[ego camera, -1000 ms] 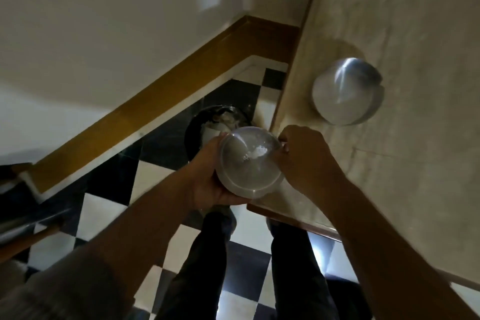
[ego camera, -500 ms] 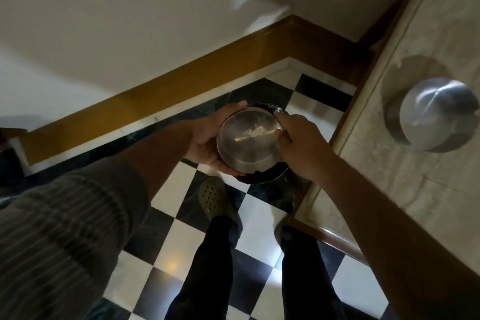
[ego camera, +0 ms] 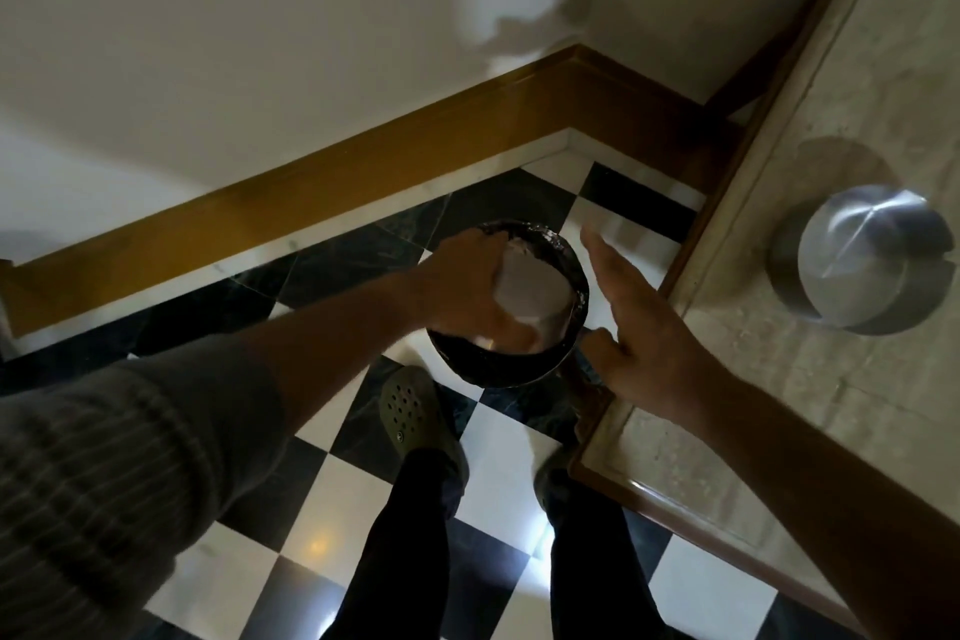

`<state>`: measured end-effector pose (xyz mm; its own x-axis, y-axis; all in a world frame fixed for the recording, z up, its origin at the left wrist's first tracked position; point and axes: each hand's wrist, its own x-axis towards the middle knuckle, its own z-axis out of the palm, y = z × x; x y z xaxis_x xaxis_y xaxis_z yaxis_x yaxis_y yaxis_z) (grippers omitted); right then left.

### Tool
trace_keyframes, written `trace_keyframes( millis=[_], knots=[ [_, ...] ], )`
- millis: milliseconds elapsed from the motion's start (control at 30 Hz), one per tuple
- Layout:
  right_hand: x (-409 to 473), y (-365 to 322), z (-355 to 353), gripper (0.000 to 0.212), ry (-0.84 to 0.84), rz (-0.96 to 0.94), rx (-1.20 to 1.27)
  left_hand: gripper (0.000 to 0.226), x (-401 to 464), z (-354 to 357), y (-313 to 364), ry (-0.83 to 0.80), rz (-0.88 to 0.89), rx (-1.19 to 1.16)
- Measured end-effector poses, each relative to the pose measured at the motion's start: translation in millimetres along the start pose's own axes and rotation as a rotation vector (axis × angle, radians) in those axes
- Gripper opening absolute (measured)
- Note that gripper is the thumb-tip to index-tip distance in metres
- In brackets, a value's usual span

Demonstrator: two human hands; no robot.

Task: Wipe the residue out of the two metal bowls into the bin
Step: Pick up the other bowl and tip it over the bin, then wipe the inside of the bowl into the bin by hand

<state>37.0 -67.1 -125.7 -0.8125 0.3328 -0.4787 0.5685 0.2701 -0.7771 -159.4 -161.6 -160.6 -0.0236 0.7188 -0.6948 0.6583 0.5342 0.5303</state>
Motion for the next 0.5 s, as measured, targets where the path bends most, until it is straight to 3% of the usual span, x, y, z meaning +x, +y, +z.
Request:
trace_keyframes(
  millis=[67,133,267,333,367,500],
  knots=[
    [-3,6,-8,0.085,0.041,-0.111,-0.194,0.131,-1,16,-5,0.108,0.094,0.277],
    [-5,5,-12,0.087,0.147,-0.218,-0.357,0.136,1,29,-16,0.165,0.186,0.353],
    [-16,-21,-13,0.091,0.437,-0.413,-0.563,0.134,12,46,-25,0.312,0.302,0.282],
    [-19,-26,-3,0.094,0.476,-0.472,-0.652,0.131,16,50,-29,0.407,0.343,0.188],
    [-20,-18,6,0.096,0.395,-0.463,-0.725,0.130,18,51,-30,0.440,0.361,0.142],
    [-18,25,34,0.112,-0.219,-0.274,-0.918,0.120,22,56,-34,0.482,0.458,0.171]
  ],
)
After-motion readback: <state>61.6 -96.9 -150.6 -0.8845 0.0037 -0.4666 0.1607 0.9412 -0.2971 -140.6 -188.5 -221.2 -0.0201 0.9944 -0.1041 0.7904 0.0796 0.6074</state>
